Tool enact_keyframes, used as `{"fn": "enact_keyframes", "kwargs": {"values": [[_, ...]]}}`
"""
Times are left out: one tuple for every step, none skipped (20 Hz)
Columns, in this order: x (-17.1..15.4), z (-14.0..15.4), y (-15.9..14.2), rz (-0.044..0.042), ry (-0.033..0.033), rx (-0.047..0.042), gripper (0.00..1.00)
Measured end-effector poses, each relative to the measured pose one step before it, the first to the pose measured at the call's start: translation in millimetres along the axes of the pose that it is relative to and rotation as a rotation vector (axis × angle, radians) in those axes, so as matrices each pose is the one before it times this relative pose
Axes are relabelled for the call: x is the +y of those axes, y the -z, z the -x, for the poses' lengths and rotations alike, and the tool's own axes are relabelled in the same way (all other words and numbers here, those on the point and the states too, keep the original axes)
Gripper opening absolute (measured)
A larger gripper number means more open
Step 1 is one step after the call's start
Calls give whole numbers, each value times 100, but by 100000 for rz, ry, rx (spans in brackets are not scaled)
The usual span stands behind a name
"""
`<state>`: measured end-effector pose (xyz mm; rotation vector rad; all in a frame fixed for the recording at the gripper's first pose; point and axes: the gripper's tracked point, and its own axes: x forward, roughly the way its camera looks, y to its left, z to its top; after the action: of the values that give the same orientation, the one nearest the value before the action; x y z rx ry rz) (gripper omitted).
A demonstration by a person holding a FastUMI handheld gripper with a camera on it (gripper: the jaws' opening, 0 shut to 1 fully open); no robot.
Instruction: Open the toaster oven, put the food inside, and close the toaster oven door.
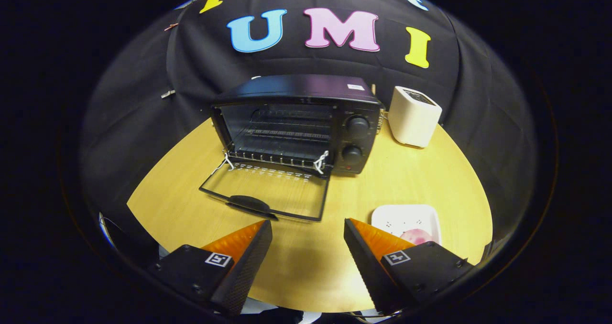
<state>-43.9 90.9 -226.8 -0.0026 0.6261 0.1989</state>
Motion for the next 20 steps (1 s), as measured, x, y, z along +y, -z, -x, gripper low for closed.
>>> {"fn": "enact_keyframes", "kwargs": {"values": [[-1567, 272, -188, 512, 302, 579, 99], [-1663, 303, -118, 562, 805, 552, 99], [-1596, 233, -125, 140, 790, 475, 99], [-1628, 147, -31, -677, 766, 676, 99], [-1543, 95, 48, -1562, 653, 871, 99], [-1560, -25, 111, -2314, 641, 1297, 99], [-1638, -59, 258, -2280, 1175, 1779, 99], [-1583, -358, 283, -2207, 949, 1751, 99], [-1328, -286, 124, -2483, 695, 1780, 99], [-1233, -358, 289, -2417, 398, 2092, 98], [-1499, -291, 313, -2319, 682, 1935, 99], [-1147, -347, 220, -1759, 654, 1571, 99], [-1070, -340, 353, -2162, 515, 1819, 99], [-931, -392, 247, -2196, -209, 1901, 99], [-693, -550, 341, -1778, -7, 1855, 99], [-722, -697, 223, -1576, 210, 1733, 99], [-652, -674, 175, -1515, 37, 1802, 99], [-350, -694, 238, -1473, -125, 2136, 99], [-449, -762, 263, -1031, 285, 2233, 99], [-330, -928, 169, -679, 236, 2541, 96]]}}
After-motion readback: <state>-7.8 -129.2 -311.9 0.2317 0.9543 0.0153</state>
